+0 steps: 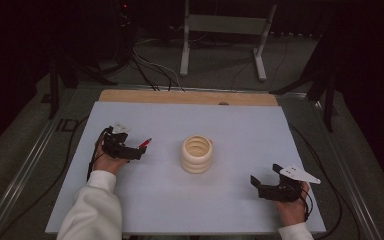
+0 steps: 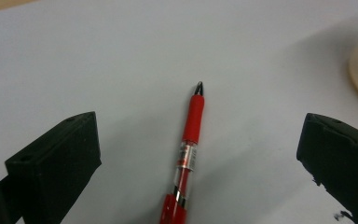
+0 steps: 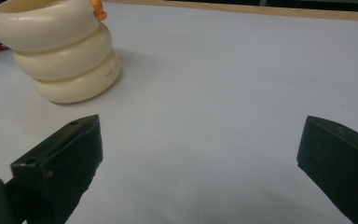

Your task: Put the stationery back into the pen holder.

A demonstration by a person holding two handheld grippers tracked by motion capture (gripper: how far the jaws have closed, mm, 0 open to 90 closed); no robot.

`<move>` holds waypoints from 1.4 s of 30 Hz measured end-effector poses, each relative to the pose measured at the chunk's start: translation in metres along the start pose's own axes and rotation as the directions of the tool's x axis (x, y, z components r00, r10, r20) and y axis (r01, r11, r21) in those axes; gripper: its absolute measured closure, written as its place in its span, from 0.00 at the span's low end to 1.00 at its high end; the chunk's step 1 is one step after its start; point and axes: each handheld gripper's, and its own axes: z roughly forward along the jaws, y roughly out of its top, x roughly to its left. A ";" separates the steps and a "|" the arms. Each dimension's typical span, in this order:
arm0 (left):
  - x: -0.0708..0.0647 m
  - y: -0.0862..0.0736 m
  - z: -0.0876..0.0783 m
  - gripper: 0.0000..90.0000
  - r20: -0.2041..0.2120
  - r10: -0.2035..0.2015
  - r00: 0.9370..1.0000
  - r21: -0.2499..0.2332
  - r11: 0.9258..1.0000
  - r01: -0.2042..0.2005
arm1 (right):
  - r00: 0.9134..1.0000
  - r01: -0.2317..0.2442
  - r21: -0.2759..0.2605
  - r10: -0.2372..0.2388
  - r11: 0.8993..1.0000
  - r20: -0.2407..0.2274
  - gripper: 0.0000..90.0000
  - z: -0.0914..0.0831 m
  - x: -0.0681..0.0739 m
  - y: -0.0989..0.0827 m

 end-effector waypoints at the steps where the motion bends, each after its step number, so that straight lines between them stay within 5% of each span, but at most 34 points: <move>1: 0.001 0.001 0.003 0.01 -0.004 0.001 1.000 0.014 1.000 -0.001 | 1.000 0.001 0.000 -0.001 1.000 -0.001 0.01 0.000 0.000 0.000; 6: 0.004 0.006 0.016 0.18 -0.026 0.002 1.000 0.079 0.997 0.000 | 1.000 0.001 0.001 -0.001 1.000 -0.003 0.01 0.000 0.000 0.000; 11: 0.002 0.007 0.029 0.25 -0.026 0.019 0.999 0.143 0.990 -0.015 | 1.000 -0.001 0.004 0.001 1.000 -0.004 0.01 0.001 0.000 0.000; 15: 0.003 0.005 0.034 0.49 -0.014 0.013 1.000 0.177 0.984 -0.011 | 1.000 0.000 0.006 0.000 1.000 -0.006 0.01 0.001 0.000 0.000; 27: -0.005 0.013 0.035 0.89 0.009 0.094 0.996 0.244 0.965 -0.093 | 1.000 -0.002 0.007 0.002 1.000 -0.010 0.01 0.001 0.000 0.000; 33: -0.005 0.013 0.032 0.89 0.001 0.093 0.996 0.228 0.969 -0.091 | 1.000 -0.011 0.002 0.011 1.000 -0.009 0.01 0.000 -0.002 0.000; 42: -0.004 0.020 0.012 0.89 -0.010 0.073 0.997 0.141 0.987 -0.071 | 1.000 -0.008 -0.002 0.008 1.000 -0.011 0.01 0.000 -0.001 0.000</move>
